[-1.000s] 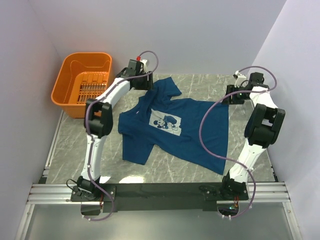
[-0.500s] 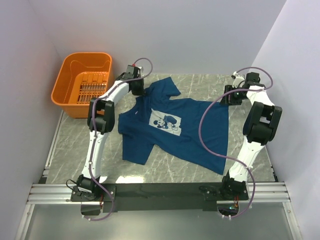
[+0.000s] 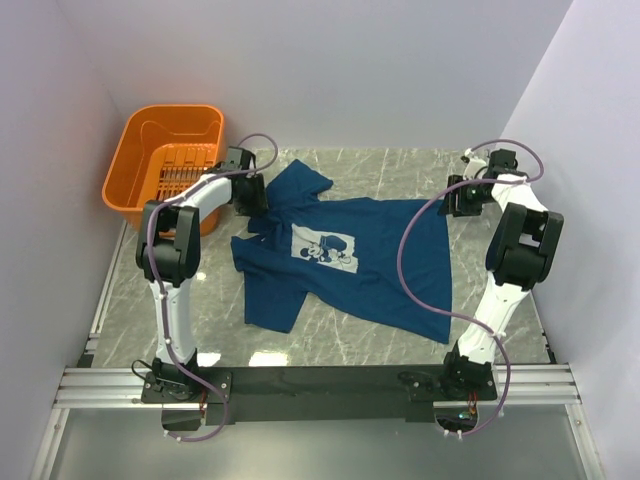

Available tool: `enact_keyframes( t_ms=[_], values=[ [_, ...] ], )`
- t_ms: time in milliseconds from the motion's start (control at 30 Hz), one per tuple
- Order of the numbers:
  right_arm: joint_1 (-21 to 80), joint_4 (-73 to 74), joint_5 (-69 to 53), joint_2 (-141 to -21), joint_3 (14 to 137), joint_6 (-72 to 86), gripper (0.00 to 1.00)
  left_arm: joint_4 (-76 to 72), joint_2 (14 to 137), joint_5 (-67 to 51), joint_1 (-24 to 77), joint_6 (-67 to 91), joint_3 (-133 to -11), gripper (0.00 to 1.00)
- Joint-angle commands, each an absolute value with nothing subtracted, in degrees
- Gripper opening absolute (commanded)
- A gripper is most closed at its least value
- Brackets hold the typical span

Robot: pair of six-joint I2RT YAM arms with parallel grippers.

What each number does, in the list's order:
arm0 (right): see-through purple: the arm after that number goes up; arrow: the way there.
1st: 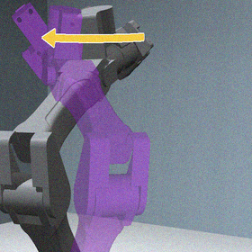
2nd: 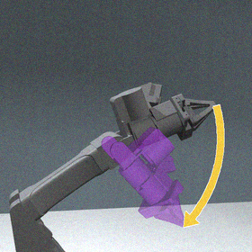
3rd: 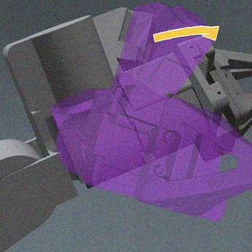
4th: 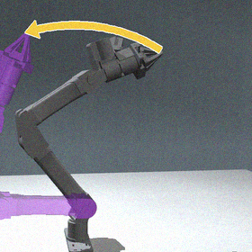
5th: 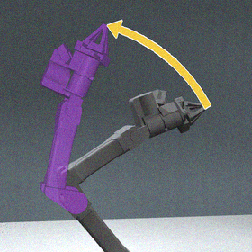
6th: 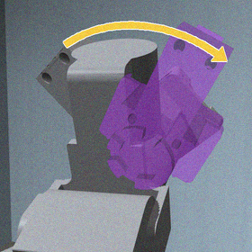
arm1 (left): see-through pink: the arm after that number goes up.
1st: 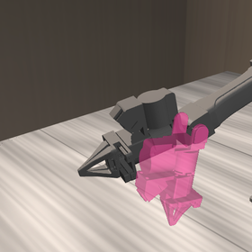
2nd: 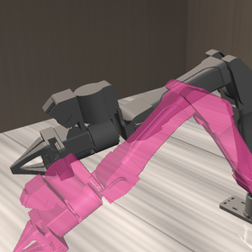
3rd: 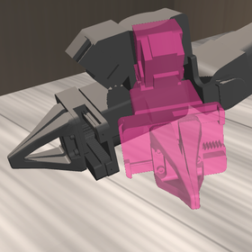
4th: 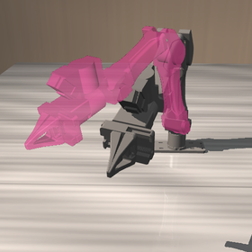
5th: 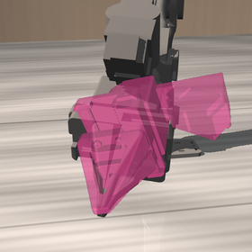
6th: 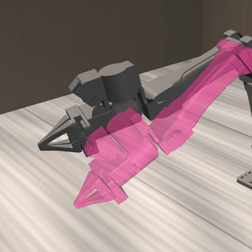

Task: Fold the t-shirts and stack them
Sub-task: Flatten the tshirt out

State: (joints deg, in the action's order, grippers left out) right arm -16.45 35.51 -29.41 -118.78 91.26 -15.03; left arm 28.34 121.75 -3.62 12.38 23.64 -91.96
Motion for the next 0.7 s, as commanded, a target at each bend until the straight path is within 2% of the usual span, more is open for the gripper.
enact_keyframes(
  t_ms=[0,167,400,467,500,667],
  values=[
    [-15.7,35.7,-31.1,-119.5,96.9,-13.6,0.61,24.9,117.3,-5.1,12.8,23.4,-93.3,0.57],
    [-14.5,36.1,-23.4,-125.8,104.5,-6.7,0.61,23.4,118.5,-6.9,12.8,21.4,-99.8,0.59],
    [-13.1,38.6,-20.5,-130.8,110.9,-6.1,0.61,23.4,127.4,-11.4,12.5,20.9,-112.3,0.61],
    [-12.7,39.2,-19.8,-131.7,111.9,-5.9,0.61,22.0,129.0,-12.9,12.2,21.8,-115.6,0.66],
    [-12.7,39.3,-19.6,-131.8,112.1,-5.9,0.6,21.5,130.6,-13.6,12.1,22.9,-116.5,0.73],
    [-12.2,40.2,-19.2,-133.2,112.6,-5.9,0.55,19.1,135.9,-17.6,11.3,26.5,-122.9,0.77]
  ],
)
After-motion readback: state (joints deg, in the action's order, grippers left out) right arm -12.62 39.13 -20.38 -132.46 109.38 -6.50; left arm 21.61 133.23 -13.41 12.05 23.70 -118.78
